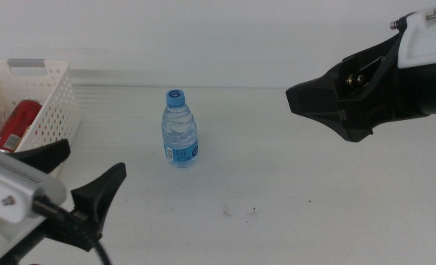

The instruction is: Use arms to grab the bottles and put them into the dustbin to the left of the table.

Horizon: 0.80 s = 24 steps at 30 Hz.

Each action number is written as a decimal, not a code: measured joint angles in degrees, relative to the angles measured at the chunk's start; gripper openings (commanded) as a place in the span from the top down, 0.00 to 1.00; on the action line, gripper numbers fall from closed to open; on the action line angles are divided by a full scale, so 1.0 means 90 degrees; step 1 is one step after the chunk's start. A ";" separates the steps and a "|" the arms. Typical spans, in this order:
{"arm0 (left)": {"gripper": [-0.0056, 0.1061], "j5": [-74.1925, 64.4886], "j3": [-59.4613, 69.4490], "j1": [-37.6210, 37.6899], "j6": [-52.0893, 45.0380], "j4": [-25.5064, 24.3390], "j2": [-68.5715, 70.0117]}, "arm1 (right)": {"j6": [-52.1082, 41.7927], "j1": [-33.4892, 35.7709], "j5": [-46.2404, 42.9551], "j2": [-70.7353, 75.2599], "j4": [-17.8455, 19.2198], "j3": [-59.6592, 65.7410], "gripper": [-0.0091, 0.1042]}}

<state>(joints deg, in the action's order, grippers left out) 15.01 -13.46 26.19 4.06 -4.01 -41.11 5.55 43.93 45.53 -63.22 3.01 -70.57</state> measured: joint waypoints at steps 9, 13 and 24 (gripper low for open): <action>0.11 0.1000 0.0000 0.0000 0.0000 0.0141 -0.1609 | 0.0000 0.0000 0.0000 0.0000 0.0000 0.0000 0.16; 0.11 0.2246 0.0000 0.0000 -0.0012 0.0341 -0.2960 | 0.0000 0.0000 0.0000 0.0000 0.0000 0.0000 0.16; 0.11 0.5103 -0.0509 -0.0189 0.0134 0.0445 -0.6088 | 0.0000 0.0000 0.0000 0.0000 0.0000 0.0000 0.16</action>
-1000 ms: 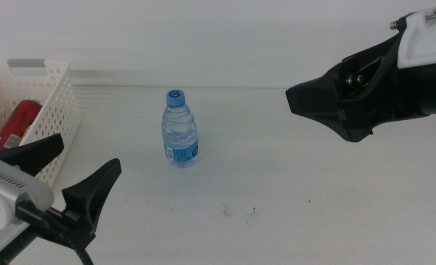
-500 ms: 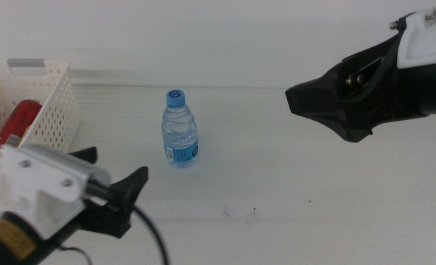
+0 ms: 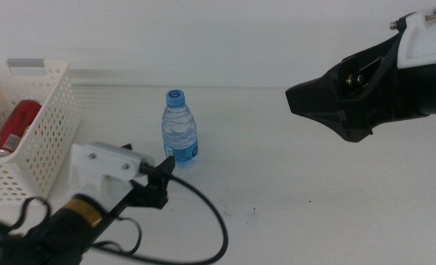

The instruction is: Use arms to grab the bottles and put them into the dustbin to the left of the table.

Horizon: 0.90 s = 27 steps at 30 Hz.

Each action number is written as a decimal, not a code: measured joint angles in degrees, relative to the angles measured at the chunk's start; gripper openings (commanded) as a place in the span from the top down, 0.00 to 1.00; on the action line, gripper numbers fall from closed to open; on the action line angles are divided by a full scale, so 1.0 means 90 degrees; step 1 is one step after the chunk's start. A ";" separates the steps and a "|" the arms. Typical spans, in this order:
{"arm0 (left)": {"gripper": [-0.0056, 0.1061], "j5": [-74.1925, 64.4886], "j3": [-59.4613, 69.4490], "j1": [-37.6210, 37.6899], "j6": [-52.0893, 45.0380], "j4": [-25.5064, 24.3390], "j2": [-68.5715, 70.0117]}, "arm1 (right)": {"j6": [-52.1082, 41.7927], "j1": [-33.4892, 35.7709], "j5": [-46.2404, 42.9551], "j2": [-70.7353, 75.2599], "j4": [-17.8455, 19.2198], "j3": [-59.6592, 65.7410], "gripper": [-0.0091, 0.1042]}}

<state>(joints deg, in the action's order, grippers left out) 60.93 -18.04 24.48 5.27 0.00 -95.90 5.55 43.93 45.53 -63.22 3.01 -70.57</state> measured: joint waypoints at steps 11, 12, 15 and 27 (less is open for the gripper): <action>0.11 -0.0508 -0.1745 -0.0108 0.0085 -0.0159 -0.1391 | 0.0000 0.0000 0.0000 0.0000 0.0000 0.0000 0.16; 0.11 -0.0618 -0.1849 -0.0108 0.0085 -0.0159 -0.1460 | 0.0000 0.0000 0.0000 0.0000 0.0000 0.0000 0.16; 0.11 -0.0873 -0.2149 -0.0108 0.0085 -0.0142 -0.1604 | 0.0000 0.0000 0.0000 0.0000 0.0000 0.0000 0.16; 0.11 -0.1080 -0.3097 -0.0108 0.0060 0.0049 -0.2361 | 0.0000 0.0000 0.0000 0.0000 0.0000 0.0000 0.16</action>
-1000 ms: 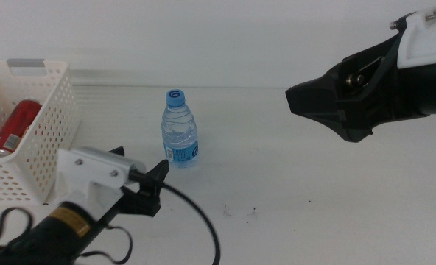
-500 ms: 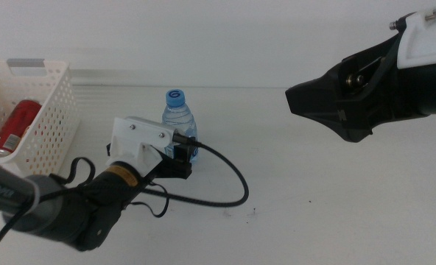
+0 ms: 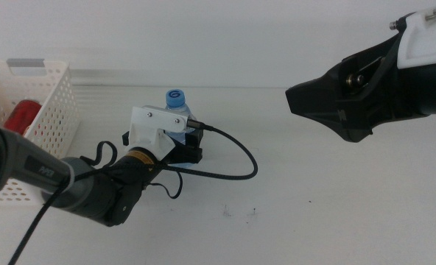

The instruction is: Use arms to grab the bottles and put them into the dustbin to the left of the table.

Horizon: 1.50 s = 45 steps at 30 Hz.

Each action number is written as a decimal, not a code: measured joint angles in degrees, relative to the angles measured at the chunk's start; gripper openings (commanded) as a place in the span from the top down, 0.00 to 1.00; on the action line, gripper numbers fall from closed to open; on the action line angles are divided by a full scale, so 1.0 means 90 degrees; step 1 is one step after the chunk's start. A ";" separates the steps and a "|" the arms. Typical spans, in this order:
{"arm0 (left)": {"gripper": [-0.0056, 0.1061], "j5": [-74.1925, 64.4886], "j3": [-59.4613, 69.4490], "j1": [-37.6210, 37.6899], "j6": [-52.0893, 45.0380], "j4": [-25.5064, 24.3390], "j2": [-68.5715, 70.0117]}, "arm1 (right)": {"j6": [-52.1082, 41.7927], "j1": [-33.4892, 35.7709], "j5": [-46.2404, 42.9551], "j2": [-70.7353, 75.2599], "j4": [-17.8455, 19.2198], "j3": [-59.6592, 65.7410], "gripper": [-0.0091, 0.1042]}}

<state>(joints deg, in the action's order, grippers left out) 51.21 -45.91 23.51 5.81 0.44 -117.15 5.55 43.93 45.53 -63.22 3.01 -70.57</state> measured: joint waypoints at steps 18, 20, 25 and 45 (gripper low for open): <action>0.57 -0.0001 -0.0550 0.0000 0.0002 0.0048 -0.0515 | 0.0000 0.0000 0.0000 0.0000 0.0000 0.0000 0.16; 0.69 -0.0001 -0.0550 0.0000 0.0002 0.0021 -0.0503 | 0.0000 0.0000 0.0000 0.0000 0.0000 0.0000 0.16; 0.90 -0.1355 -0.0146 0.0000 0.0002 -0.0084 0.0483 | 0.0000 0.0000 0.0000 0.0000 0.0000 0.0000 0.16; 0.91 -1.1462 -0.4160 -0.2533 -0.2562 0.0806 0.3307 | 0.0000 0.0000 0.0000 0.0000 0.0000 0.0000 0.16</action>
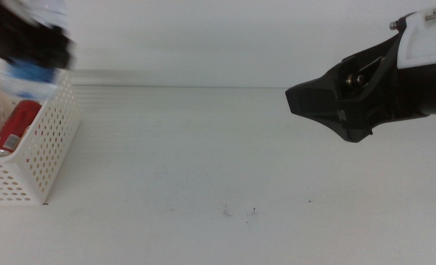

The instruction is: Use arms to grab the bottles and put them into the dustbin to the left of the table.

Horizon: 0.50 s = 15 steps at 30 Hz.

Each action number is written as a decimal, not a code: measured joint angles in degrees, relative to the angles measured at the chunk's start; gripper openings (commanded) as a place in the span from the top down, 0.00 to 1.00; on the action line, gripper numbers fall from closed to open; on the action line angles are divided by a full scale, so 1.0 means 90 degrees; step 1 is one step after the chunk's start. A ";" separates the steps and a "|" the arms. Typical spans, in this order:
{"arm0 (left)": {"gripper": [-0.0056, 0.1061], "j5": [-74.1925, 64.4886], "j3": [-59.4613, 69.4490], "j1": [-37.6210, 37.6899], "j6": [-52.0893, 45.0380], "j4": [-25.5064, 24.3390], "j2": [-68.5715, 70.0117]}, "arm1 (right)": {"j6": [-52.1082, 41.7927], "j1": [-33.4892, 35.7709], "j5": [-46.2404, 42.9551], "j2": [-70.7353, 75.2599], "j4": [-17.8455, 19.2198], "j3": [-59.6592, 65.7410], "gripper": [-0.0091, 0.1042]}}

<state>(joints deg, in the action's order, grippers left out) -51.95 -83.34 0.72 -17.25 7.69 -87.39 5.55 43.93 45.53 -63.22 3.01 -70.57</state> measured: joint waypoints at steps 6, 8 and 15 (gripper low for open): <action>0.91 -0.1427 -0.1474 -0.1405 -0.0740 0.0313 -0.0647 | 0.0000 0.0000 0.0000 0.0000 0.0000 0.0000 0.16; 0.91 -0.1667 -0.1691 -0.1689 -0.0860 0.0340 -0.0855 | 0.0000 0.0000 0.0000 0.0000 0.0000 0.0000 0.16; 0.91 -0.1772 -0.1770 -0.2110 -0.1105 0.0316 -0.1648 | 0.0000 0.0000 0.0000 0.0000 0.0000 0.0000 0.16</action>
<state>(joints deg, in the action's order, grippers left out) -67.89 -99.27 -18.28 -27.20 10.54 -102.22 5.55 43.93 45.53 -63.22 3.01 -70.57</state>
